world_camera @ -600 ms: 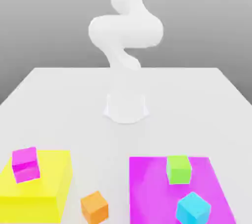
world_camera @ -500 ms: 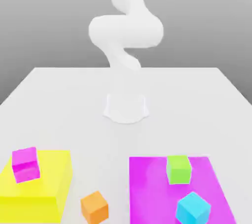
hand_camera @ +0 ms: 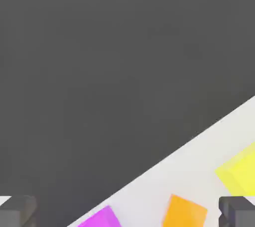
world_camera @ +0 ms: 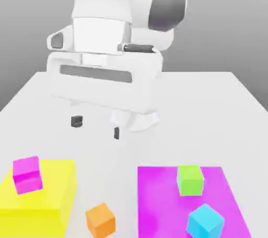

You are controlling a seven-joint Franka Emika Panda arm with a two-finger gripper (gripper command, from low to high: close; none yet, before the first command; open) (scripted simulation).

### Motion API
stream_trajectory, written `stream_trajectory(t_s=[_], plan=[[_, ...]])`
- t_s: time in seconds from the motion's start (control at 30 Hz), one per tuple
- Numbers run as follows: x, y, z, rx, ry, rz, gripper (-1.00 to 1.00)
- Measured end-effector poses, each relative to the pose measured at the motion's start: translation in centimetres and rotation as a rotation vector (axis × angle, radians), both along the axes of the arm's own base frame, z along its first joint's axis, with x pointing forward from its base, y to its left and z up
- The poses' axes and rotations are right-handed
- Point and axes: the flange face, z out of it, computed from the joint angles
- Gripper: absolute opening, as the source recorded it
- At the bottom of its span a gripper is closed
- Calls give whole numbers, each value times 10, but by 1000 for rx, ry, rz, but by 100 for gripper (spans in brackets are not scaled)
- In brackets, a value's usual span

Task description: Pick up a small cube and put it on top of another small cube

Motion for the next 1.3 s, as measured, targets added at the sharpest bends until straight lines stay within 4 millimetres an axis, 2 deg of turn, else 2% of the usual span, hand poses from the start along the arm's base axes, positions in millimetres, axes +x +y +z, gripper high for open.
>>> stream_trajectory(t_s=[0.13,0.23,0.4,0.43,0.67,0.83,0.97,1.03,1.13,1.17,1.23,1.27,1.3], plan=[[-8,-9,-76,46,102,-129,0],[-21,-12,-131,77,179,-223,0],[-27,-14,-200,89,211,-263,0],[-27,-14,-212,89,211,-263,-100],[-28,-14,-214,89,210,-264,-100],[-28,-16,-160,88,210,-264,-100],[-33,-81,-99,76,212,-310,-100],[-48,-127,-67,82,211,-359,-100],[-75,-179,-22,101,205,-406,-100],[-78,-184,-25,104,204,-407,-100],[-77,-183,-47,105,204,-395,-100],[-76,-179,-61,104,205,-386,100],[-75,-177,-61,103,205,-382,100]])
